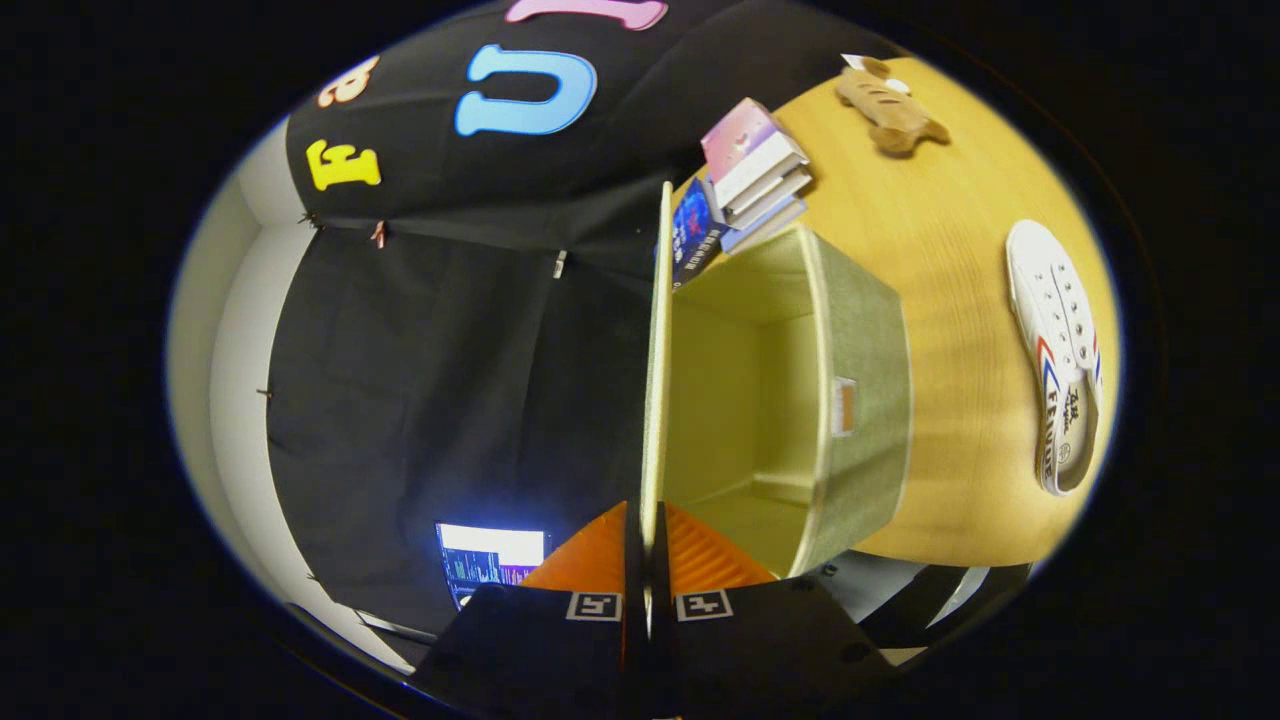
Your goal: Open the storage box then place both shoes into the box .Put the left shoe in first, then the right shoe, with the right side of both shoes facing outward in a uniform manner.
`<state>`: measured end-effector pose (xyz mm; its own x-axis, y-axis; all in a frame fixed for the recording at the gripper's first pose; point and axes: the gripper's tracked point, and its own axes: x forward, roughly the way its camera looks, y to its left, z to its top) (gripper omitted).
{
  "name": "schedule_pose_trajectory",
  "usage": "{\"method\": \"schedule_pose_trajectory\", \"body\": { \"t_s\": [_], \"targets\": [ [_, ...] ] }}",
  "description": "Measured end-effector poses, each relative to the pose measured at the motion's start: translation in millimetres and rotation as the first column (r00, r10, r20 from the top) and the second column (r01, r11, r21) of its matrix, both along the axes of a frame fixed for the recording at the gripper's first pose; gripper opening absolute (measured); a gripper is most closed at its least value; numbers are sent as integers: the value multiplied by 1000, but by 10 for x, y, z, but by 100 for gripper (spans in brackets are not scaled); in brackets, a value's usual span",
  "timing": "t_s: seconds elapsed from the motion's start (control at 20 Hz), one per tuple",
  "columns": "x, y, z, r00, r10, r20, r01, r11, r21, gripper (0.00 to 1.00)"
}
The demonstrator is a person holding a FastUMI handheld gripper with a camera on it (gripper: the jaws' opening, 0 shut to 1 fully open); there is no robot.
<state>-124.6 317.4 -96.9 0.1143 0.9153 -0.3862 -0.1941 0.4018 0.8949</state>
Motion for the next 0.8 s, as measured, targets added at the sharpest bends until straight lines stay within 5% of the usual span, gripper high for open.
{"method": "schedule_pose_trajectory", "body": {
  "t_s": [0.8],
  "targets": [
    [-210,1615,614,996,71,54,-71,997,12,5]
  ]
}}
